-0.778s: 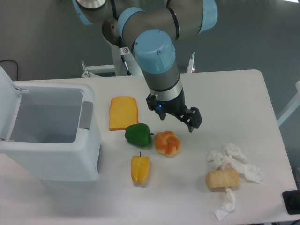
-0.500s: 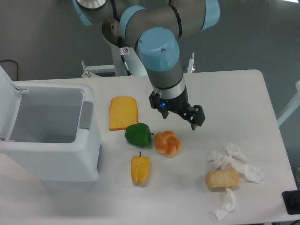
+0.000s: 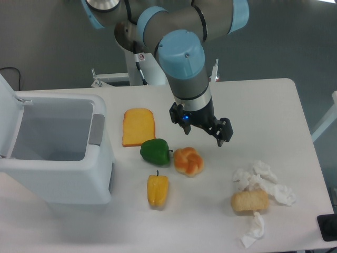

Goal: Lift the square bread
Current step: 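Move the open gripper away from the knotted bun toward the tissues, then position the open gripper above the oblong tan bread roll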

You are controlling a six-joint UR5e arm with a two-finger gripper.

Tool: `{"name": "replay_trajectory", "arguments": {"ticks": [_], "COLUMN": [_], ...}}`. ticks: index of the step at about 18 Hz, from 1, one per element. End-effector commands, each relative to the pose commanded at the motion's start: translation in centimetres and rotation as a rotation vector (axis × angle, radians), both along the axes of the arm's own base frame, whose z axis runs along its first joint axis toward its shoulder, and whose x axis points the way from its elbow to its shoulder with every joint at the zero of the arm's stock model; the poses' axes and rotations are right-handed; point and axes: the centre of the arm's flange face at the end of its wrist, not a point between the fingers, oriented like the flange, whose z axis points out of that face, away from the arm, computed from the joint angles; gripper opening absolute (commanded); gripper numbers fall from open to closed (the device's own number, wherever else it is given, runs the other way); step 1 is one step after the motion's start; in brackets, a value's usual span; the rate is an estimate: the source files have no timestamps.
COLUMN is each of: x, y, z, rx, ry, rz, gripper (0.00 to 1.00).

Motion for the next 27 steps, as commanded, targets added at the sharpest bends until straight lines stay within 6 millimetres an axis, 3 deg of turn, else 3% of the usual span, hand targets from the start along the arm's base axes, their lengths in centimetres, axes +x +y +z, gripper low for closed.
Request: {"name": "replay_trajectory", "arguments": {"ticks": [3, 7, 11, 14, 22, 27], "x": [-1.4, -5.2, -8.6, -12.0, -17.2, -18.4], "y": [-0.8, -2.4, -2.5, -3.0, -0.4, 0.1], "z": [-0.5, -1.6, -2.2, -4.5, -8.0, -9.1], "rx": [0.018, 0.064, 0.08, 0.183, 0.262, 0.272], "ry": [-0.017, -0.063, -0.048, -0.047, -0.016, 0.002], "rz": [0.021, 0.056, 0.071, 0.093, 0.08, 0.039], "gripper": [1.0, 1.0, 1.0, 1.0, 1.0, 1.0]}}
